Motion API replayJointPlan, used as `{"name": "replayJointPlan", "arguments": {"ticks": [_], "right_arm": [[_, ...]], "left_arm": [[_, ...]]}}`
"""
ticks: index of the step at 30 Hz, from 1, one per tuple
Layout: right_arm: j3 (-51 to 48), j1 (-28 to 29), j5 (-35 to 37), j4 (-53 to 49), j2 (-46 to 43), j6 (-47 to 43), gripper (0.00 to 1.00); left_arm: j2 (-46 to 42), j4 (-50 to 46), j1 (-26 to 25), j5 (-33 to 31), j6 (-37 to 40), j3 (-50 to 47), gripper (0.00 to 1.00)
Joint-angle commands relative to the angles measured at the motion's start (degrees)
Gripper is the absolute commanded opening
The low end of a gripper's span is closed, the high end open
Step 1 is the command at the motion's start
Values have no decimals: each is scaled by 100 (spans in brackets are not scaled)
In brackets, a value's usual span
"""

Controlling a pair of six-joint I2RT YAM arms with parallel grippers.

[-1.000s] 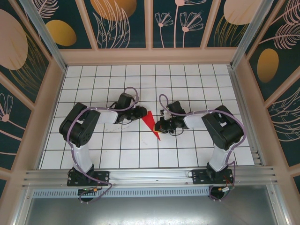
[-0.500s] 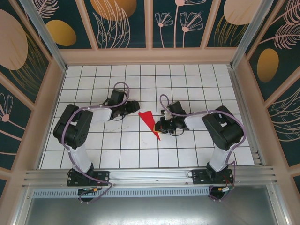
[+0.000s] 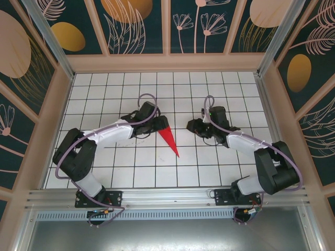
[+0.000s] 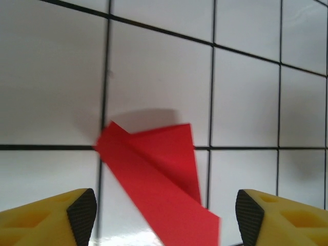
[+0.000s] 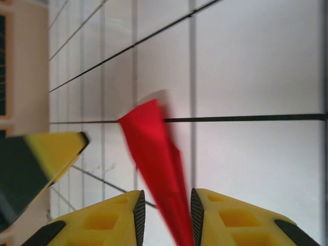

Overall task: Fold a paper plane with a square sheet of paper (pick it up from the middle)
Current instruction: Fold the wing for the fifth time at the center of the table, then turn over a paper plane at the center of the table.

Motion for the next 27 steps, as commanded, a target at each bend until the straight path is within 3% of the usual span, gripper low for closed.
{"name": "replayJointPlan", "arguments": {"ticks": [1,13,19,27], "right_arm": [[-166,-50,-5,43,157,-62,33],[-325,-38,-472,441,375,-21,37],[-138,109,-741,444,677,-203,38],[446,600,-666,191,1246,-438,38]], "left_arm": [[537,-749,-260,-369,-387,535,76],[1273,-1555,-462,-585,-811,1203,77],[838,-1521,-468,-802,-836,787,66],[407,-1236,-463,-838,-876,150,38]]}}
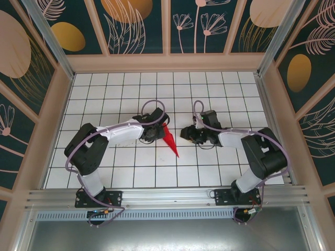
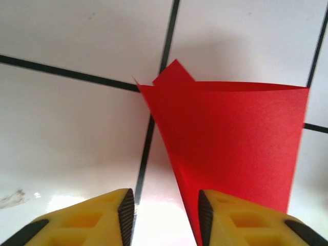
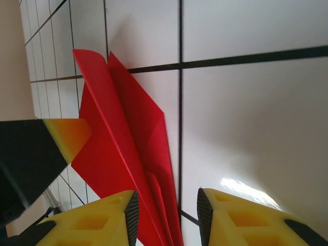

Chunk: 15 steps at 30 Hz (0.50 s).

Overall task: Fold a paper plane with a square sheet of paper (pick it up from the middle)
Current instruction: Turn over a paper plane at the center of the table.

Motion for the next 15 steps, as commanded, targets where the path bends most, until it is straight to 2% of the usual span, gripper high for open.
{"name": "replayJointPlan", "arguments": {"ticks": [1,3,7,10,15], "right_arm": [[367,226,-28,-140,209,-274,38],[513,371,93,-247,327,-334,39],[769,592,117,-399,547,-474,39],[880,667,275,-532,684,-501,40],[968,710,112,-602,812,-605,41]], "left_arm": [[-228,60,-33,-115,-28,-227,37],[-297,99,-33,-146,-33,-311,32],[-312,146,-26,-191,10,-439,29],[-312,192,-25,-172,33,-462,29],[-312,228,-31,-170,52,-453,29]]}}
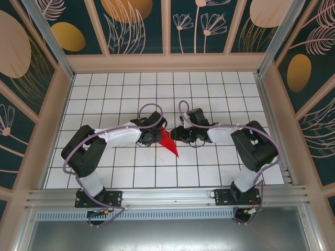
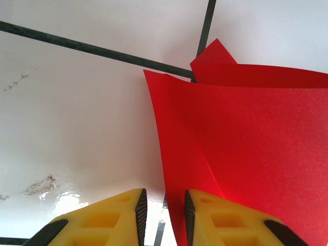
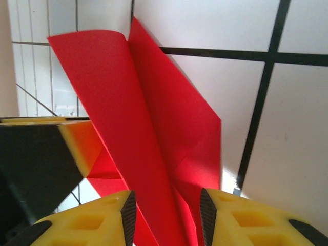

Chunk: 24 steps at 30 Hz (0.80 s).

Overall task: Fold a paper plane with a square sheet of paper (pick it up from the middle)
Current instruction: Turn over a paper plane at the center of the table.

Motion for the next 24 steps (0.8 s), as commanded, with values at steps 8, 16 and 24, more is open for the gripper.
{"name": "replayJointPlan", "arguments": {"ticks": [8,16,24], "right_arm": [[65,100,-483,19,69,-256,43],[166,257,-263,-312,31,-539,44],[309,523,294,-670,90,-803,46]], "left_arm": [[-135,97,-31,-100,60,-93,30],[-135,178,-33,-48,50,-104,30],[-128,196,-31,-53,42,-120,29]]}}
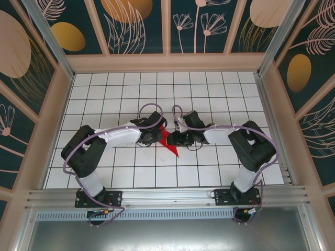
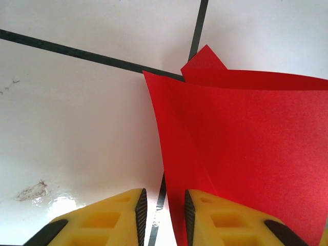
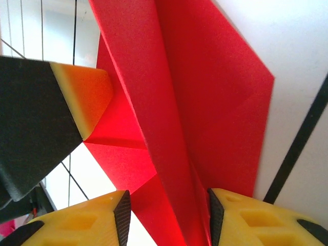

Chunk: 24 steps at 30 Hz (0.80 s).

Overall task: Fold a paper plane with a square sheet of paper (pick it up from the middle)
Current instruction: Turn over a paper plane at the center of the table.

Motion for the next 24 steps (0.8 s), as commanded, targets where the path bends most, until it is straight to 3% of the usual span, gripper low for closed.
{"name": "replayJointPlan", "arguments": {"ticks": [1,5,10,14,15,17,21,24], "right_arm": [[223,139,471,-331,43,-252,45],[345,235,883,-513,121,-352,43],[363,328,841,-505,30,-384,45],[263,330,521,-282,-166,-336,51],[244,325,402,-238,-165,-353,60],[229,324,396,-210,-161,-341,63],[238,323,604,-297,-110,-355,62],[274,323,755,-350,-50,-345,56]], "left_arm": [[-126,47,-32,-57,43,-80,29],[-126,77,-31,-30,51,-88,29],[-121,76,-33,-33,58,-92,29],[-128,88,-32,-34,56,-115,29],[-126,85,-28,-28,60,-110,29],[-126,93,-31,-25,60,-115,29],[-121,93,-33,-34,60,-122,29],[-121,111,-32,-19,68,-125,29]]}}
